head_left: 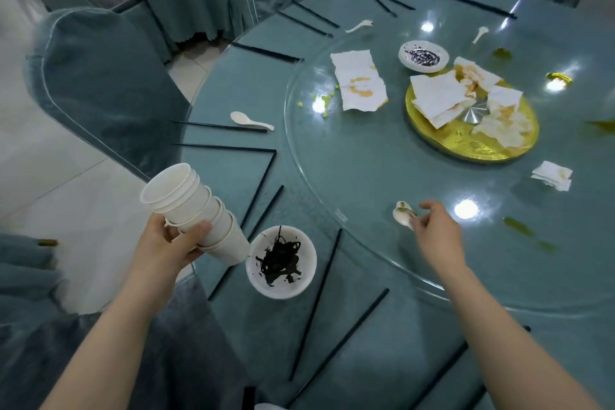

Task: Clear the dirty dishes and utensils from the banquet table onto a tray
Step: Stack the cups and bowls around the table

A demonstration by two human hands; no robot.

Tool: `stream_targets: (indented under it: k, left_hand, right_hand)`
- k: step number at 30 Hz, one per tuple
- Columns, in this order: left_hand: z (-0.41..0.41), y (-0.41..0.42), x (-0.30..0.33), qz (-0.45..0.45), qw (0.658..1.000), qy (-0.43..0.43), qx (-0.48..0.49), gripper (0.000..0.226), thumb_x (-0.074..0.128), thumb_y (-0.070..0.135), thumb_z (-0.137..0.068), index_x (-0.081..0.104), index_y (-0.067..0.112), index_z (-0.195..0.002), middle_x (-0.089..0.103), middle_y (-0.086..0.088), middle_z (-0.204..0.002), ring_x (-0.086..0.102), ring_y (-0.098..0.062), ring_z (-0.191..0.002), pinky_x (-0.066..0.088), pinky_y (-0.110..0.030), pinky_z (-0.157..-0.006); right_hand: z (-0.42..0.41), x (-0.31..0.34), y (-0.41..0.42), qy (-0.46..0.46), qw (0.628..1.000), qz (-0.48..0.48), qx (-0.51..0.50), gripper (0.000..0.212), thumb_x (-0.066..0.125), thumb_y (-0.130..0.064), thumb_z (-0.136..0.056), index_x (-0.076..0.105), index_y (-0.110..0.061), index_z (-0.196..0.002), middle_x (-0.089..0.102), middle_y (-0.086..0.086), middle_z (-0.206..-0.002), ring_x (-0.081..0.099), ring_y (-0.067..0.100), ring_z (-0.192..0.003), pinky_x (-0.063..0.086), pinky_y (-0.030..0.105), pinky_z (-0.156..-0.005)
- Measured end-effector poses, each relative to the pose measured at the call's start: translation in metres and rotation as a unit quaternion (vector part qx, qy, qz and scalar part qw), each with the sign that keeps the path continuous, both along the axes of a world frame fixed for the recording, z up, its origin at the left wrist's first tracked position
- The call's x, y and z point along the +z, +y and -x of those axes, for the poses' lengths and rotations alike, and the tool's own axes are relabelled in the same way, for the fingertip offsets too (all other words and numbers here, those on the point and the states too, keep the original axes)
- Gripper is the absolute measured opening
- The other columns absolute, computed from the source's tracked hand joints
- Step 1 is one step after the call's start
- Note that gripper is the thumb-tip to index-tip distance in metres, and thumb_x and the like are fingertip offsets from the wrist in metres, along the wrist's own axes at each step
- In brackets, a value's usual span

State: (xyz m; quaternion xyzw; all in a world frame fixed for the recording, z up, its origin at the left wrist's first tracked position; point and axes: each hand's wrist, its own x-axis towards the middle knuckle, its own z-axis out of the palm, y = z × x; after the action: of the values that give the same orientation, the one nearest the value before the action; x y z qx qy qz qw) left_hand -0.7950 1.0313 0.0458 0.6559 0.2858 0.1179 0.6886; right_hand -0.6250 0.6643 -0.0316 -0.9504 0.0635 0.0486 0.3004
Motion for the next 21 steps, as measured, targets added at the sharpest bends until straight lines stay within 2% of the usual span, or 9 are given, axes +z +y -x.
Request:
stream_targets:
  k: [2,5,8,10,12,14,17,20,21]
  left_hand:
    - [0.006,-0.001,-0.001,-0.001,1.0,0.003,-0.004,0.041,0.066,0.014,-0.08,0.054,0.018,-0.119,0.069,0.001,-0.107,0.066,-0.017,-0.095,0.053,-0.038,-0.078]
    - [0.013,0.001,-0.002,-0.004,1.0,0.006,0.004,0.033,0.066,0.012,-0.08,0.058,0.026,-0.108,0.071,0.007,-0.1,0.066,-0.017,-0.094,0.053,-0.039,-0.077]
    - [0.018,0.005,0.002,-0.013,1.0,0.006,0.01,0.033,0.063,0.007,-0.084,0.057,0.033,-0.103,0.072,0.014,-0.095,0.068,-0.009,-0.089,0.054,-0.033,-0.072]
    - [0.02,0.007,0.004,-0.013,1.0,0.005,0.017,0.033,0.063,0.006,-0.084,0.056,0.032,-0.103,0.072,0.015,-0.094,0.069,-0.007,-0.087,0.054,-0.03,-0.07]
    - [0.023,0.009,0.004,-0.007,0.999,0.005,0.032,0.032,0.063,0.005,-0.085,0.055,0.026,-0.108,0.07,0.009,-0.097,0.067,-0.013,-0.091,0.053,-0.031,-0.071]
    - [0.026,0.01,0.004,0.001,0.999,0.004,0.047,0.032,0.063,0.004,-0.085,0.053,0.022,-0.111,0.066,0.003,-0.1,0.064,-0.019,-0.093,0.052,-0.032,-0.071]
    - [0.031,0.011,0.005,0.009,0.998,-0.002,0.056,0.03,0.063,0.004,-0.085,0.054,0.026,-0.103,0.065,0.003,-0.1,0.064,-0.019,-0.093,0.051,-0.032,-0.071]
    - [0.037,0.015,0.007,0.012,0.999,0.002,0.045,0.033,0.064,0.006,-0.085,0.054,0.022,-0.113,0.065,-0.003,-0.109,0.064,-0.024,-0.099,0.053,-0.038,-0.076]
    - [0.038,0.016,0.007,0.013,0.999,0.004,0.041,0.037,0.065,0.006,-0.085,0.053,0.018,-0.118,0.064,-0.006,-0.113,0.063,-0.025,-0.101,0.054,-0.041,-0.079]
  right_hand:
    - [0.002,-0.004,0.004,0.006,1.0,-0.016,-0.021,0.028,0.058,-0.014,-0.09,0.055,-0.008,-0.117,0.067,0.012,-0.103,0.058,0.032,-0.101,0.044,0.035,-0.083]
    - [0.0,-0.007,0.009,0.001,0.998,-0.04,-0.046,0.024,0.059,-0.01,-0.088,0.058,-0.009,-0.112,0.067,0.01,-0.099,0.058,0.031,-0.098,0.042,0.032,-0.08]
    - [-0.004,-0.005,0.012,-0.025,0.998,-0.021,-0.056,0.028,0.059,-0.007,-0.086,0.059,-0.007,-0.114,0.061,0.014,-0.107,0.056,0.032,-0.102,0.041,0.034,-0.086]
    - [-0.002,-0.002,0.015,-0.051,0.998,-0.003,-0.041,0.025,0.061,-0.01,-0.086,0.06,-0.007,-0.111,0.059,0.014,-0.107,0.055,0.031,-0.102,0.041,0.034,-0.087]
    - [0.006,0.003,0.024,-0.045,0.999,-0.018,-0.017,0.016,0.058,-0.018,-0.089,0.06,-0.011,-0.104,0.063,0.008,-0.097,0.057,0.027,-0.092,0.042,0.032,-0.077]
    - [0.02,0.005,0.041,-0.011,0.999,-0.03,0.023,0.015,0.055,-0.022,-0.091,0.06,-0.014,-0.103,0.065,0.002,-0.088,0.059,0.023,-0.082,0.04,0.028,-0.07]
    - [0.046,0.006,0.074,0.064,0.992,-0.019,0.109,0.022,0.055,-0.033,-0.091,0.059,-0.019,-0.106,0.061,-0.009,-0.073,0.057,0.017,-0.074,0.039,0.027,-0.065]
    - [0.067,0.006,0.106,0.16,0.97,-0.011,0.184,0.037,0.051,-0.051,-0.09,0.054,-0.023,-0.113,0.067,-0.001,-0.093,0.06,0.018,-0.085,0.042,0.027,-0.07]
    - [0.072,0.005,0.116,0.193,0.96,-0.022,0.2,0.04,0.049,-0.055,-0.089,0.051,-0.024,-0.114,0.067,0.0,-0.098,0.06,0.016,-0.082,0.042,0.026,-0.068]
